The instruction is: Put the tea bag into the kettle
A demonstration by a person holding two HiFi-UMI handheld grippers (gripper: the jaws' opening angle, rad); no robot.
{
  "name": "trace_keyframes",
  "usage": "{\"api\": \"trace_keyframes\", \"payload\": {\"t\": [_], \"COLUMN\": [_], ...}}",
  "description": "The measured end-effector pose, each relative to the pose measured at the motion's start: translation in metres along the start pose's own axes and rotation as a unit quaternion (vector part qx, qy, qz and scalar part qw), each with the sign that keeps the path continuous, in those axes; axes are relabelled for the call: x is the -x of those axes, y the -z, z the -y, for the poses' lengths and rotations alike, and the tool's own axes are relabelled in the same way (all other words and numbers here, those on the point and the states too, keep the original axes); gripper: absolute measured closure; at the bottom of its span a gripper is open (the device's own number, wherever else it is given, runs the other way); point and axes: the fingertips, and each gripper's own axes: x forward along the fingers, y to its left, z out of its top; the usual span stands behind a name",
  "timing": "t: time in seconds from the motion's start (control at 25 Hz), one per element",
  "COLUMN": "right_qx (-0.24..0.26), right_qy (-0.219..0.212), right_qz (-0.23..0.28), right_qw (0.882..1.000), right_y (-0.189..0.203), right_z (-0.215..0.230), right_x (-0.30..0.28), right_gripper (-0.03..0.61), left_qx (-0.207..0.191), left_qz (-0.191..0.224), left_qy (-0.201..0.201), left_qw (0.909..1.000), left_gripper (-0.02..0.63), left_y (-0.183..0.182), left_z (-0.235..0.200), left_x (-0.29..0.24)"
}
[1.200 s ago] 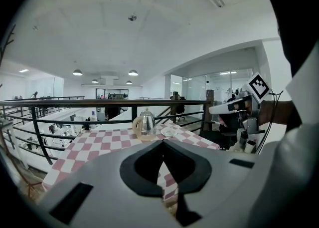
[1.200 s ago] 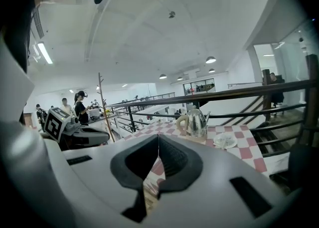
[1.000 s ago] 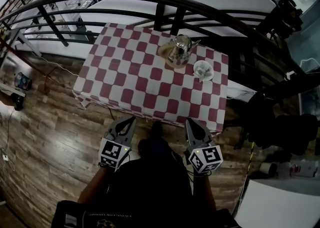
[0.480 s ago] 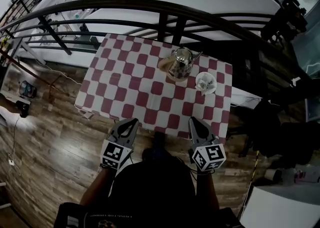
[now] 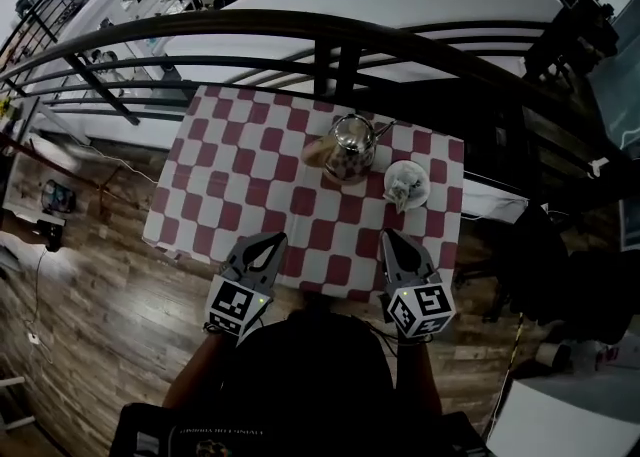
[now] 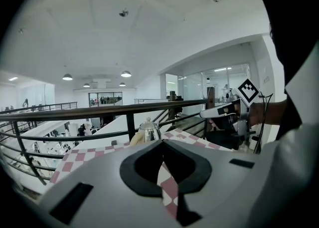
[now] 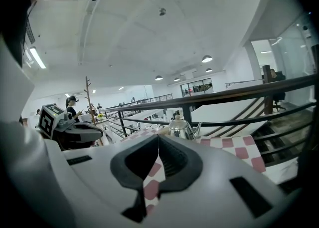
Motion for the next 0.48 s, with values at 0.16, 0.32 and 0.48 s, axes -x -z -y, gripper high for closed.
{"api": "trace_keyframes", "payload": {"t": [0.16, 0.32, 0.48], "right_qx": [-0.005, -0.007, -0.011], "right_qy": [-0.008, -0.019, -0.025], "right_qz": [-0.001, -0.006, -0.009], "right_qw": [1.000, 1.000, 1.000], "right_y": [-0.002, -0.002, -0.004], "right_z": [0.019, 0.031, 0.043], "right_x": [-0.018, -0.032, -0.040], "right_gripper": [0.561, 0.561, 0.561], "left_qx": [-0.011, -0.012, -0.016], "left_qz": [-0.003, -0.009, -0.019], "left_qy": [-0.006, -0.012, -0.023], "left_qw": [0.9999, 0.9998, 0.9994], "left_gripper": [0.607, 0.607, 0.607], "left_y": [-0.004, -0.007, -0.009], "left_z": [-0.008, -0.014, -0.021], "left_x": [-0.023, -0.038, -0.049]}}
